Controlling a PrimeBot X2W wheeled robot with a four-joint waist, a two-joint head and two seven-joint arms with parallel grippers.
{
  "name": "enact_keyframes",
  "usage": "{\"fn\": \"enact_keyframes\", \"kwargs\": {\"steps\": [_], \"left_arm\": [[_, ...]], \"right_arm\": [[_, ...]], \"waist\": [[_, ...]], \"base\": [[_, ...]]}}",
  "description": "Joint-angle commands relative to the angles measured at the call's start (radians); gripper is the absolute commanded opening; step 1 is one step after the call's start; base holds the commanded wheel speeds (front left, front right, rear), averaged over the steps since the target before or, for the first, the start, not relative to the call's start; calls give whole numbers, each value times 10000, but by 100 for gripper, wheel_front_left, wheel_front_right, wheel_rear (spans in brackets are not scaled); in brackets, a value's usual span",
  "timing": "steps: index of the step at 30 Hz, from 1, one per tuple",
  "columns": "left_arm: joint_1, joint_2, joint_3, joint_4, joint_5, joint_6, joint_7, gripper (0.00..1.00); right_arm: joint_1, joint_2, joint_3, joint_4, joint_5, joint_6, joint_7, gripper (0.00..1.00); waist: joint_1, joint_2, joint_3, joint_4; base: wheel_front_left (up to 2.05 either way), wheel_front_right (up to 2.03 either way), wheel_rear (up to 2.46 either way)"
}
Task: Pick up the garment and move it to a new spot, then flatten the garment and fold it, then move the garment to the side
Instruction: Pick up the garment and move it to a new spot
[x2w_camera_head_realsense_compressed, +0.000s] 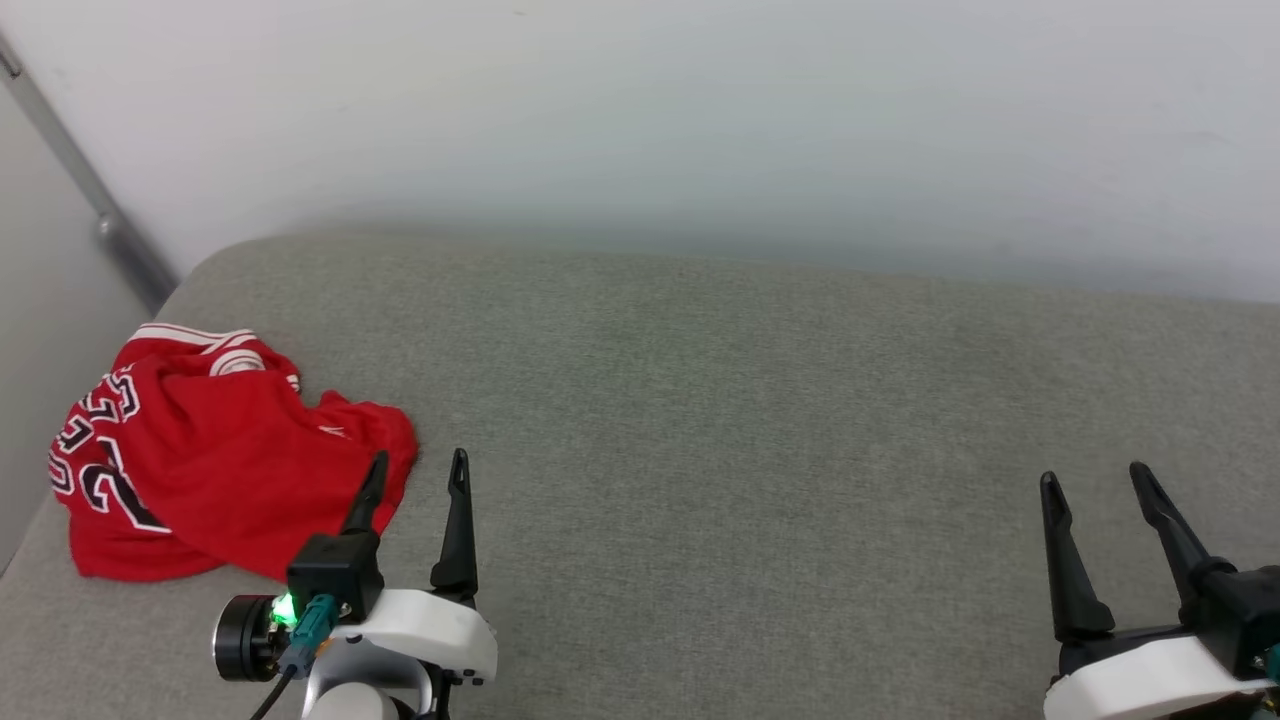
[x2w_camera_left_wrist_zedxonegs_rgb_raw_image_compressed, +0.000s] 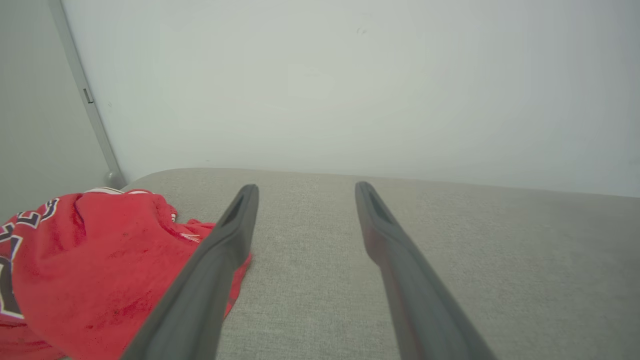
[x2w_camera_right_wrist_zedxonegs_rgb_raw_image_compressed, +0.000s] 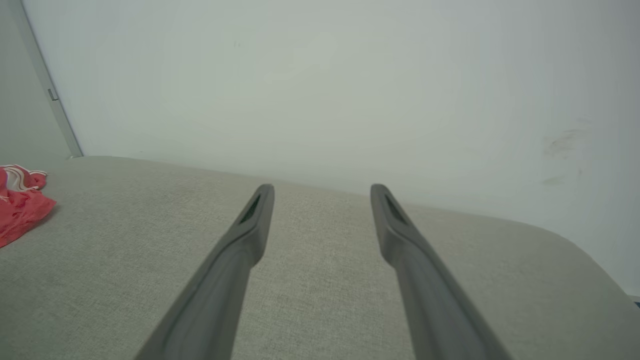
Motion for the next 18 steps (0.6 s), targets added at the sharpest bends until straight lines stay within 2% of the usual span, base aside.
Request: {"fn": "enact_keyframes", "kwargs": {"steps": [1,3,12,18], "left_arm": [[74,-8,114,-39,-59,56,-49,100],[92,-9,209,-68,-71,81,-49,100],[164,-15,820,-216,-90,107,-40,100],[258,-22,1108,-271,-21,78,-38,100]], "right_arm": [[29,26,105,13,34,-3,-67,100],[-4,26,200,41,28,-3,-66,100],[-329,-100,830,310,188,-3,-161,100],[-634,-216,1154,407,209,-3,-229,100]], "waist": [[0,0,15,500],[0,0,22,639],[0,0,130,2047],[0,0,258,2657]], "base": [[0,0,0],[0,0,0],[0,0,0],[0,0,0]]}}
